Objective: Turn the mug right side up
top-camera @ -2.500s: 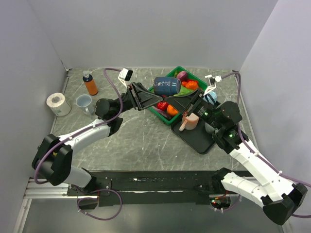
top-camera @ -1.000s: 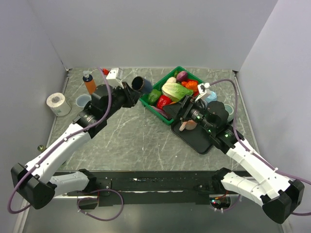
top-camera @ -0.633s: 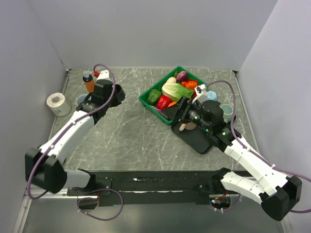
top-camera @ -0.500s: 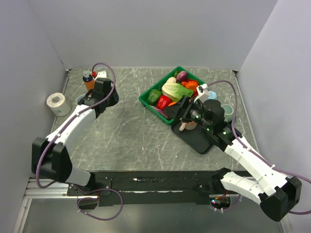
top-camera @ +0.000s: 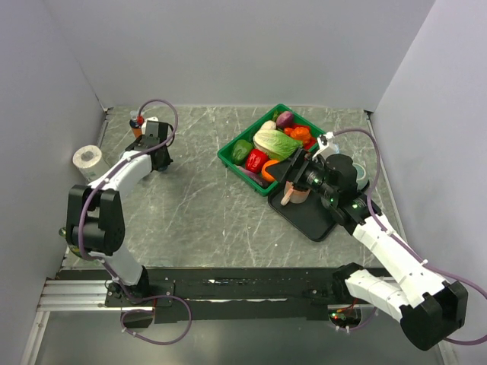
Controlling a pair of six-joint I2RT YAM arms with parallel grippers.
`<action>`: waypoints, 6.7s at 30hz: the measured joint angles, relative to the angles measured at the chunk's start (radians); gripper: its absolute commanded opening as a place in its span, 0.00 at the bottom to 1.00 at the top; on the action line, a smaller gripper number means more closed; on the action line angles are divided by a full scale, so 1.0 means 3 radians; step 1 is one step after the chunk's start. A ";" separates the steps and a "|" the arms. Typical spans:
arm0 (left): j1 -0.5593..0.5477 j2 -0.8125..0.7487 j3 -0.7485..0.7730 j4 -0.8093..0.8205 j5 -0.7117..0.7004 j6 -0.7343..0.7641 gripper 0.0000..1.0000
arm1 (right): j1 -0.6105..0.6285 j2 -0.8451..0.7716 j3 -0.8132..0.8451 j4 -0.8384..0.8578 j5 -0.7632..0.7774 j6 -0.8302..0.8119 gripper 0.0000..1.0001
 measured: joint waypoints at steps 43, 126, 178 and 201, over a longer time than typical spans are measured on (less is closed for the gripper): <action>0.0109 -0.0219 -0.0381 0.0833 0.0276 0.0043 0.96 | -0.0148 -0.0017 -0.0075 -0.0359 0.0000 -0.0032 0.98; 0.0112 -0.1495 -0.0722 0.0938 0.2421 0.0275 0.96 | 0.0341 0.2251 0.0852 -0.1859 0.2413 0.0777 0.12; -0.0949 -0.1647 -0.1249 0.3642 0.3526 -0.2082 0.96 | 0.0537 0.0355 0.0713 0.0877 -0.0184 0.0238 0.00; -0.1190 -0.1292 -0.1085 0.4442 0.3585 -0.2809 0.58 | 0.0537 0.0356 0.0641 0.1520 -0.0698 0.0463 0.00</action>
